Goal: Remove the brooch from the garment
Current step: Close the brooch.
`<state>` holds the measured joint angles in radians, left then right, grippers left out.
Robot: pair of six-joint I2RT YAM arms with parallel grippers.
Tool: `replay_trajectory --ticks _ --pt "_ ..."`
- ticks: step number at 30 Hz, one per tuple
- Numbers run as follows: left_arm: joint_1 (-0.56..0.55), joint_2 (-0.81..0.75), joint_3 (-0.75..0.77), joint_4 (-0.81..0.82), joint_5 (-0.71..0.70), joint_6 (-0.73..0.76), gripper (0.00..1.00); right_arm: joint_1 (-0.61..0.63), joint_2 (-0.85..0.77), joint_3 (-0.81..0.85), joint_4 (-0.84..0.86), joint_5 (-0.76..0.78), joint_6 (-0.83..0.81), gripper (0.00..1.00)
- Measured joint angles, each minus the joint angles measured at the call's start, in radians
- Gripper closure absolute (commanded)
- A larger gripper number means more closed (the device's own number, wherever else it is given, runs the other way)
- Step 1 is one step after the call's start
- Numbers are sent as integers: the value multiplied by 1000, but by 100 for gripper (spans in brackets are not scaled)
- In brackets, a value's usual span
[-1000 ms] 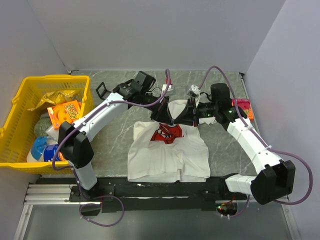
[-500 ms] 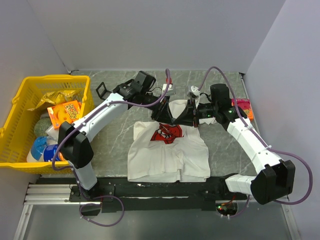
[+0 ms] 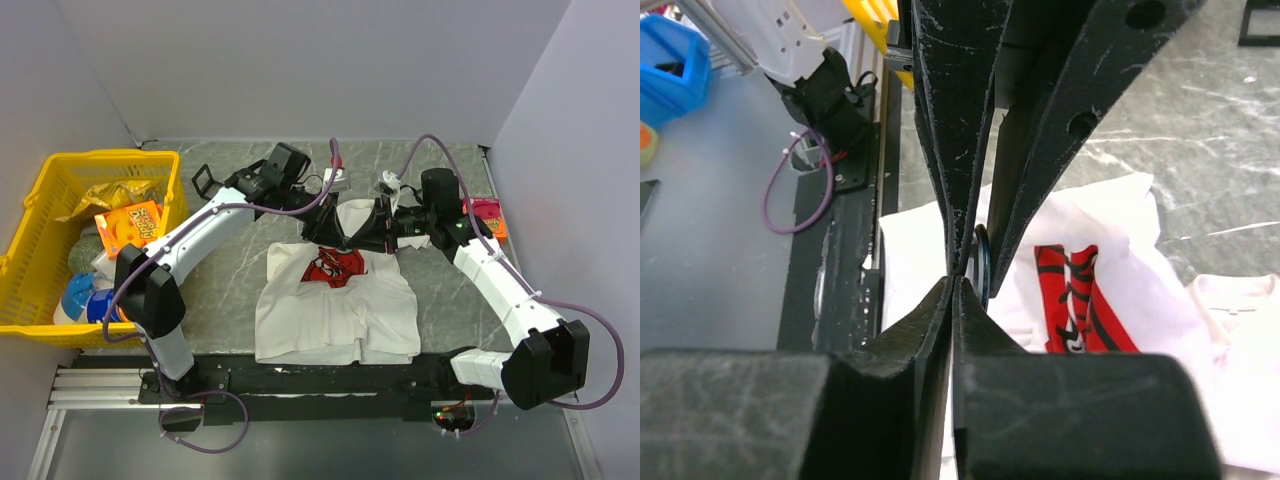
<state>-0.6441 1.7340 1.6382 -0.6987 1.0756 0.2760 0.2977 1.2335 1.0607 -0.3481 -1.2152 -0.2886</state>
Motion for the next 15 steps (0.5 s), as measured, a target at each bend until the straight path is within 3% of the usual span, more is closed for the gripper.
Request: replay_trajectory --ticks 2,6,9,15 --pt "0 -1 -2 -1 -1 0 83 -2 -1 -8 11 -5 17 86" --pt "0 -1 -2 0 -2 4 83 -8 -1 -17 34 -25 47 66" --pt "1 -1 -2 2 -3 11 83 -18 -1 -21 51 -64 72 60" --pt "1 -2 -5 2 0 17 83 -58 -2 -42 138 -135 140 68"
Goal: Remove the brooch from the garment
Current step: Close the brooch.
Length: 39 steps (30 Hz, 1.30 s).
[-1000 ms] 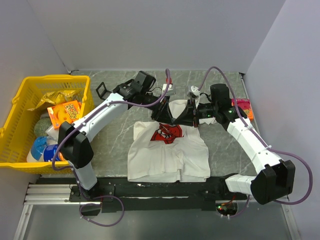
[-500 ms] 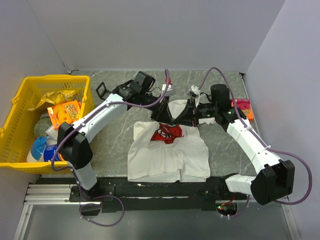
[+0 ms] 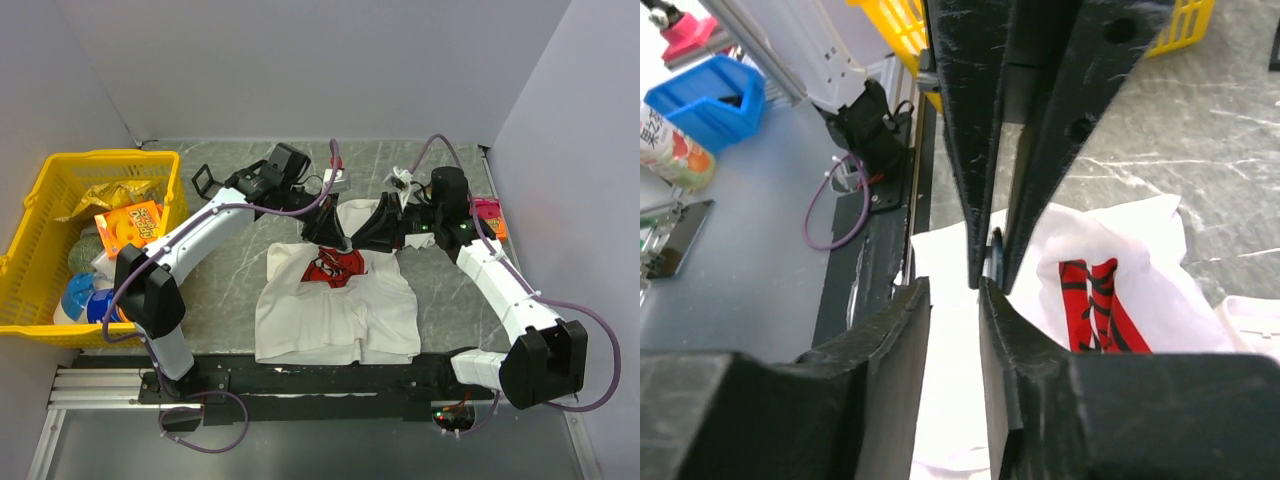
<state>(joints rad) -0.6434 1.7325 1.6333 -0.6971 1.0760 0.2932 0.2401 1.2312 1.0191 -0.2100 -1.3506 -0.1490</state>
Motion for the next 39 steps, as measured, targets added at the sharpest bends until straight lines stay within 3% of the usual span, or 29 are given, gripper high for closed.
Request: replay_trajectory --ticks 12,16,39 --pt "-12 -2 -6 -3 14 0 83 -12 0 -31 101 55 64 66" --pt "-17 -2 -6 -3 18 0 82 -12 0 -32 111 67 71 72" --pt "-18 -4 -6 0 -4 -23 82 4 2 -30 14 60 -24 70"
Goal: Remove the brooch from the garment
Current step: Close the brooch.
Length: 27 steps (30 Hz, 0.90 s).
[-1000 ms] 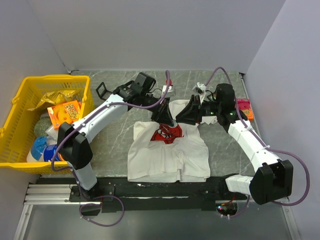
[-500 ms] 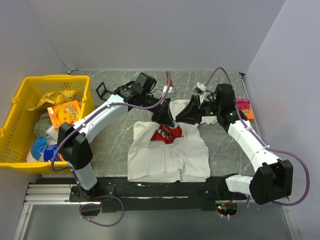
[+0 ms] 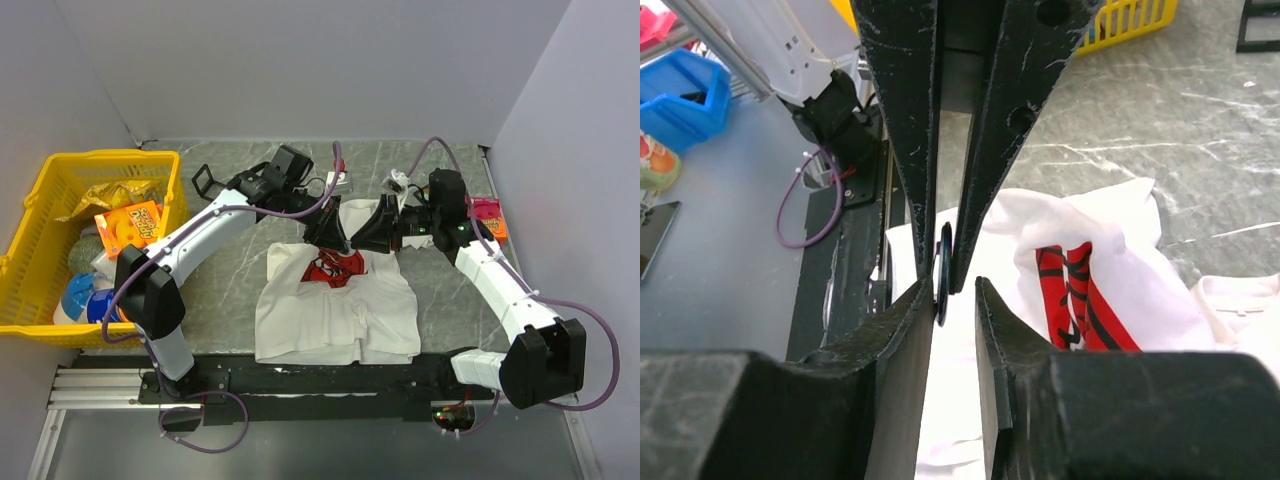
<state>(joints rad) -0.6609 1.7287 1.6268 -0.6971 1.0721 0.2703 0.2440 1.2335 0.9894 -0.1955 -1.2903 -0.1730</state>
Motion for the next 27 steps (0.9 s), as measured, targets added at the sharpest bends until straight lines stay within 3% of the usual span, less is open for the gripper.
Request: replay_trajectory --ticks 8,12,27 --pt "0 0 0 5 0 -3 82 14 10 0 -27 13 -19 74" --pt "0 0 0 5 -4 -3 82 17 11 1 -30 15 -18 69" --pt "-4 0 0 3 -5 6 82 18 13 1 -9 12 10 73"
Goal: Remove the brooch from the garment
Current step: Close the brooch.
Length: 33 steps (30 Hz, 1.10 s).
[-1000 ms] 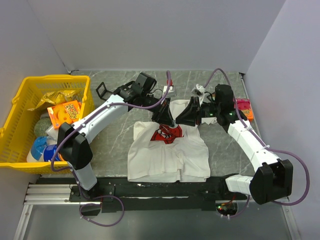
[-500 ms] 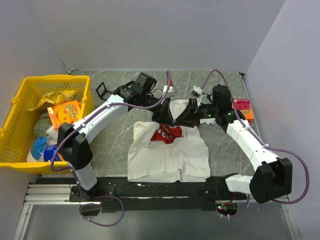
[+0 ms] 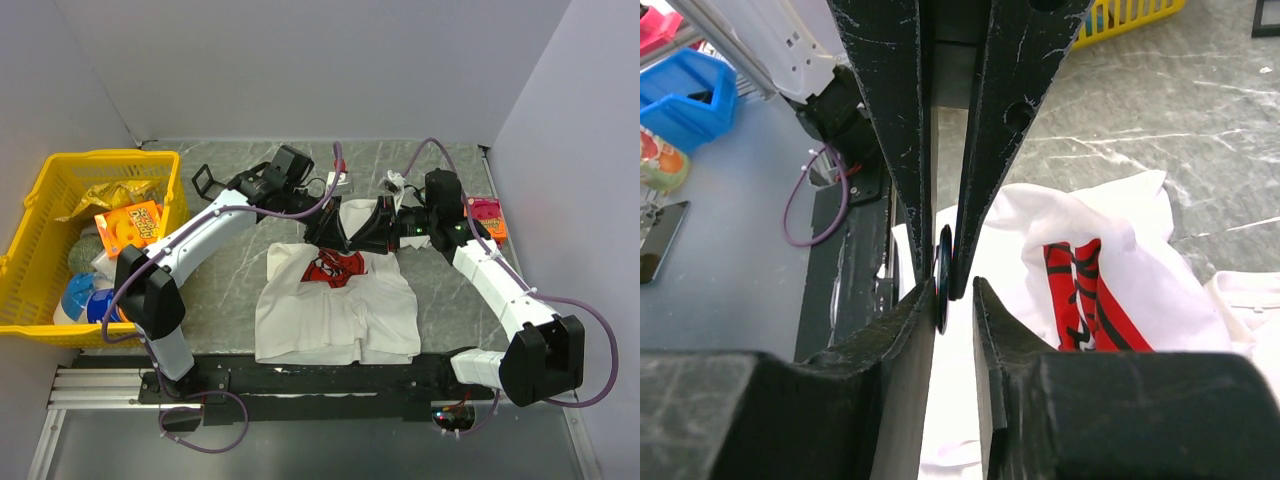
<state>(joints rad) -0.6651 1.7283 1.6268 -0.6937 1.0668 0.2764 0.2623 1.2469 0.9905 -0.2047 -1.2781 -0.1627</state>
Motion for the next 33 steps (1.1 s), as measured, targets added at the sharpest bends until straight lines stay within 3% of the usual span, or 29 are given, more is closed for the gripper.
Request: replay_trajectory --ticks 4,9,20,27,33 --pt "-2 0 0 0 -2 1 82 0 0 1 -6 -6 -4 79" --pt "-5 0 0 -3 -3 4 82 0 0 3 -15 -6 -6 72" --pt "-12 0 0 -8 -3 15 82 0 0 3 -16 -19 -6 73" --pt "-13 0 -2 -8 -2 15 82 0 0 3 -19 -23 -10 87" --pt "-13 0 -2 -8 -2 14 81 -1 0 3 -19 -20 -14 87"
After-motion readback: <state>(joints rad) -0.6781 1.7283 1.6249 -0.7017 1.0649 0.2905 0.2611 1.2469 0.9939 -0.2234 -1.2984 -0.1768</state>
